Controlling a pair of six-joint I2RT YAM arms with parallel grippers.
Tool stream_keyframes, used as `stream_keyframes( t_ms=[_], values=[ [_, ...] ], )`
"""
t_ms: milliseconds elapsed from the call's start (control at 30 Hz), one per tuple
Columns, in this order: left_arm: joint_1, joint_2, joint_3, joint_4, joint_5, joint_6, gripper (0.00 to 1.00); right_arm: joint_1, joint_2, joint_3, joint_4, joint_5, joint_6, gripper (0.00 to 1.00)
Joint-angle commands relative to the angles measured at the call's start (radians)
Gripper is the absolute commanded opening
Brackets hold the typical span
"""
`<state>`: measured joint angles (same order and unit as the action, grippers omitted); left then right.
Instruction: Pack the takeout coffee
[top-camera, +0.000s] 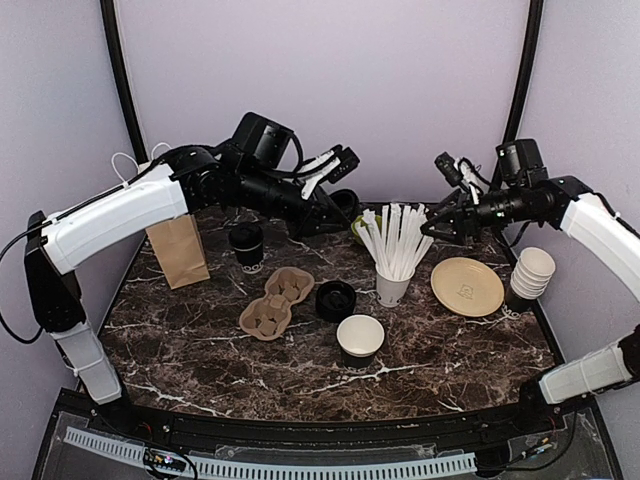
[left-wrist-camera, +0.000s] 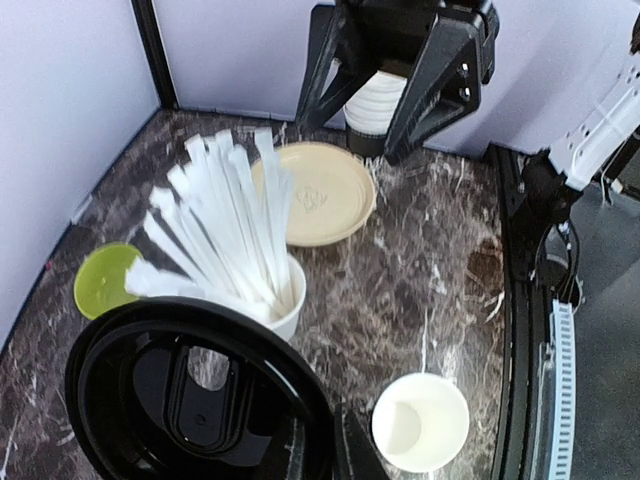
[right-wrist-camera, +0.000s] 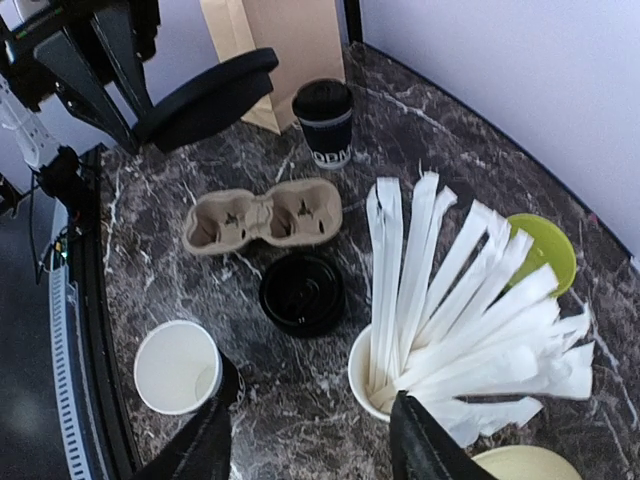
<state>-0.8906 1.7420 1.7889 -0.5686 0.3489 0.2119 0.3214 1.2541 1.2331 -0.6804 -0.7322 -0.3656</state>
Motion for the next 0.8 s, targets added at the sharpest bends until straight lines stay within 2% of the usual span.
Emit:
stream_keyframes(
  t_ms=[0,100,267,433,667,767],
  values=[
    [-0.007,-0.068,-0.002,0.183,0.083,-0.075,0.12,-0.004,0.034,0.119,0.054,-0.173,0.151,0.66],
    [-0.007,-0.099,-0.061,0.345,0.137,-0.108,0.12,-0.003,0.062,0.153,0.153,-0.260,0.291,0.75],
    [-0.006,-0.148,-0.160,0.596,0.185,-0.194,0.12,-0.002,0.096,0.143,0.364,-0.383,0.551,0.81],
    [-0.006,-0.163,-0.219,0.740,0.222,-0.255,0.12,0.007,0.129,0.107,0.645,-0.467,0.851,0.86],
    [-0.005,-0.175,-0.290,0.920,0.234,-0.313,0.12,0.063,0.171,0.073,1.035,-0.508,1.216,0.92],
    [-0.005,-0.167,-0.293,0.958,0.239,-0.336,0.12,0.094,0.191,0.053,1.131,-0.510,1.294,0.94]
  ],
)
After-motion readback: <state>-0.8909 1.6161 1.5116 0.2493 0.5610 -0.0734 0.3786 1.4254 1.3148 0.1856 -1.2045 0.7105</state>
